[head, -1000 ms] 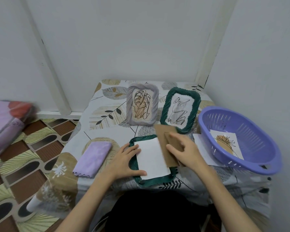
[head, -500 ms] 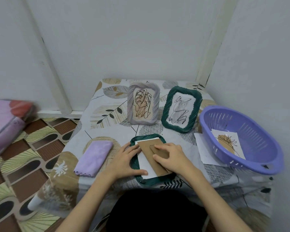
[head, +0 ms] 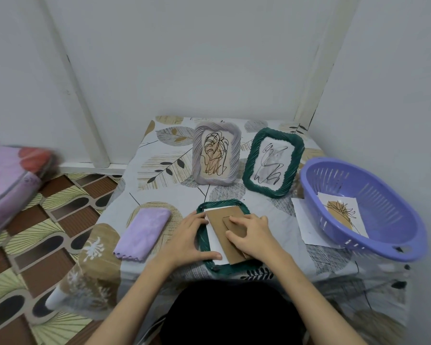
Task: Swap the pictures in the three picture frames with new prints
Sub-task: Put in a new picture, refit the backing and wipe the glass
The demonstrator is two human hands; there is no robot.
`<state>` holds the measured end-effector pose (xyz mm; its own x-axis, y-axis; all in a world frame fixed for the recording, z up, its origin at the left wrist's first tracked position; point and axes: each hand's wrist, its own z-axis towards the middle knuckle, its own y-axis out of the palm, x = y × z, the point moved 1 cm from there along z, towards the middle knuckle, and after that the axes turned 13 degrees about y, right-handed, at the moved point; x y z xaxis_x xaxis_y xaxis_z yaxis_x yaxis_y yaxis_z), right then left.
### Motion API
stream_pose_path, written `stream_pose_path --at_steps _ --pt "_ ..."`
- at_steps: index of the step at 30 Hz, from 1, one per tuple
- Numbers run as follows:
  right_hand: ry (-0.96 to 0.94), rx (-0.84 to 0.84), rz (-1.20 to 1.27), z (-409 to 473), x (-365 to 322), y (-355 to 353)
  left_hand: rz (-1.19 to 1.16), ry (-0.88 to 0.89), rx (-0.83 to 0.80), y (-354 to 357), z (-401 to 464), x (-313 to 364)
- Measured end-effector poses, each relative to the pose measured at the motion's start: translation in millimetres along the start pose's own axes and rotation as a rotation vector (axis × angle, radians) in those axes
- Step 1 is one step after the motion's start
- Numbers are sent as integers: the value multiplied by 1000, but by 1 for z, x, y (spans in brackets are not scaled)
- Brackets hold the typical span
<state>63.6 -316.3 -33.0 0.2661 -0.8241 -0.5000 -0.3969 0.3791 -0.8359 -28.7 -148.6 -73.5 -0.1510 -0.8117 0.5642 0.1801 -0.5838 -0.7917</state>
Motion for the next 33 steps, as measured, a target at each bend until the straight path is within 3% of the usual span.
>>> stream_pose_path --at_steps 6,13,19,33 --pt "10 79 -72 -3 -6 5 -60 1 9 -2 1 0" --pt "38 89 -41 -4 -12 15 -134 -24 -70 -9 -2 -1" --pt "72 84 -32 -1 -18 20 -165 -62 -46 -10 -2 1" --pt "-4 65 -51 1 -10 22 -67 -40 -98 -8 3 -2"
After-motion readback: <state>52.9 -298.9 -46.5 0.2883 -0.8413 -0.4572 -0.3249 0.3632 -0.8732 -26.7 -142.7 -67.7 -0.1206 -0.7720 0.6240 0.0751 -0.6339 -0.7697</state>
